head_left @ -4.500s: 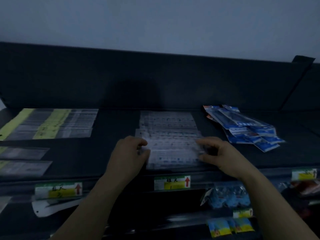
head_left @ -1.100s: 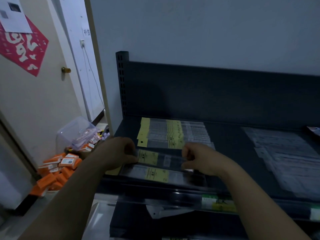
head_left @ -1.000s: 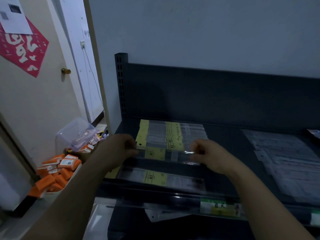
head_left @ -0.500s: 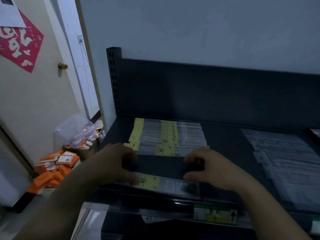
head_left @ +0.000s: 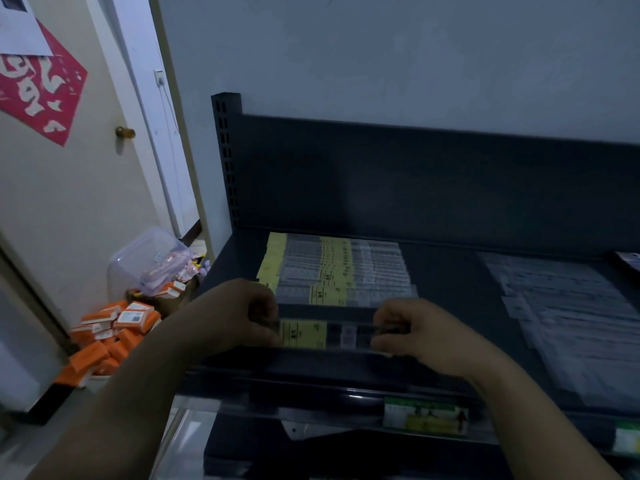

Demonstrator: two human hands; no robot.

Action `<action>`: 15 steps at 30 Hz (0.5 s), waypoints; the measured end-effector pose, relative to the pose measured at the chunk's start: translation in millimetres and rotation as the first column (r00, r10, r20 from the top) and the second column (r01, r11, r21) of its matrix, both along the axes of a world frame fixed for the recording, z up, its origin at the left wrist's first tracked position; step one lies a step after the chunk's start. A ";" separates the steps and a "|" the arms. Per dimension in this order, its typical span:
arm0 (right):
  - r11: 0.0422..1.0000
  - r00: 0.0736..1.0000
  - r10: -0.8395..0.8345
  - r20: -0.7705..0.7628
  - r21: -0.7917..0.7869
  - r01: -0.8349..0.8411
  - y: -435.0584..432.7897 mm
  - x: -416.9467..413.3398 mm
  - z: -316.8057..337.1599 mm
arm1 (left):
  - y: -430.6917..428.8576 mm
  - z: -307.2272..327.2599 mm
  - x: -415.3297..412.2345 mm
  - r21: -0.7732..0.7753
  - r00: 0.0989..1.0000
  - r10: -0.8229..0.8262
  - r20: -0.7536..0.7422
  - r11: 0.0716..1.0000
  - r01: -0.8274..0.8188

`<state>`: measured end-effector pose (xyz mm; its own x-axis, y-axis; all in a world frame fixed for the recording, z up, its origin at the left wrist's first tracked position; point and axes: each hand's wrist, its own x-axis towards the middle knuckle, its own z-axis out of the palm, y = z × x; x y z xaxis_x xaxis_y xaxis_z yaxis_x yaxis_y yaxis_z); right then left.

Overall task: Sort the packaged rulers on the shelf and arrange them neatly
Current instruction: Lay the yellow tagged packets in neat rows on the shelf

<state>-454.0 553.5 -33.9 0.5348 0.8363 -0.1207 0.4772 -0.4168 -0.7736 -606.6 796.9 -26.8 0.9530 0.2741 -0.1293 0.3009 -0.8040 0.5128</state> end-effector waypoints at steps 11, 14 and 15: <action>0.953 0.918 -0.300 0.258 0.033 0.302 -1.6 47.6 -11.5 | -14.8 -17.3 33.2 0.155 0.954 0.200 0.226 0.959 -0.237; 0.967 0.902 -0.240 0.358 0.007 0.255 -5.6 34.9 -17.1 | -5.9 -28.4 13.0 0.124 0.920 0.293 0.261 0.935 -0.333; 0.977 0.908 -0.194 0.371 -0.008 0.213 -7.1 28.9 -18.7 | -4.5 -30.3 8.0 0.138 0.923 0.286 0.256 0.935 -0.328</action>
